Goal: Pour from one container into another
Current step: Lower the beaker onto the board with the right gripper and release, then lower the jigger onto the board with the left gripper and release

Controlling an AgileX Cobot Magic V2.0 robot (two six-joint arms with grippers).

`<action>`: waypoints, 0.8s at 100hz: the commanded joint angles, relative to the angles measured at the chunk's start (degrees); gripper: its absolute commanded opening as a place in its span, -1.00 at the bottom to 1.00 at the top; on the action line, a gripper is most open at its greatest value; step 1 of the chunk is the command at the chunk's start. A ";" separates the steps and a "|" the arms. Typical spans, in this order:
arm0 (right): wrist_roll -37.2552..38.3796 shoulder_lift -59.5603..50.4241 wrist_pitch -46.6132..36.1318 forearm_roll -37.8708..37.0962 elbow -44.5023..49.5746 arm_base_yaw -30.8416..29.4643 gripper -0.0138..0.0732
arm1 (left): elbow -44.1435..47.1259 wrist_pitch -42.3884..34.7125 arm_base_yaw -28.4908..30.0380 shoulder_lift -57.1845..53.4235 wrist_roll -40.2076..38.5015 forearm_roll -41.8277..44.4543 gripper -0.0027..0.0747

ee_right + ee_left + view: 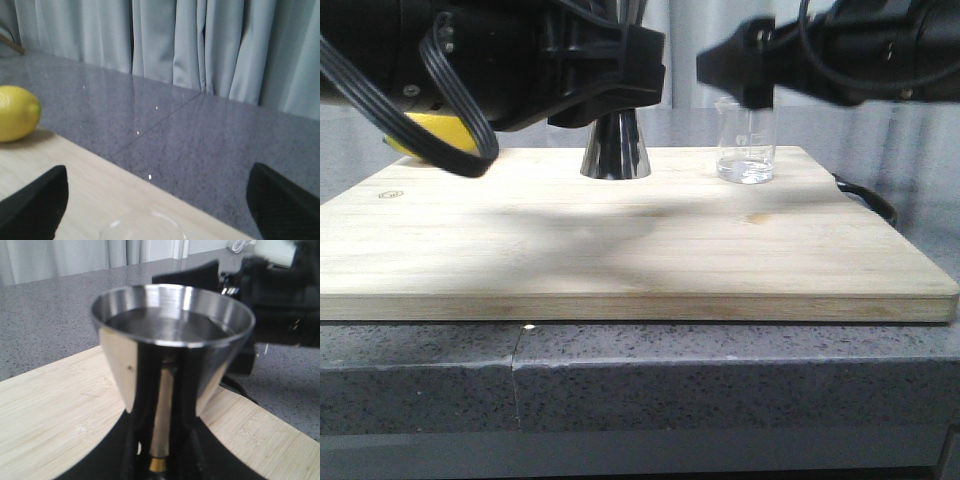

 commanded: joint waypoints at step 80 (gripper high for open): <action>0.22 -21.10 -5.19 0.91 -1.46 1.96 0.82 | 9.30 -18.25 9.36 -2.04 -0.27 1.35 -0.98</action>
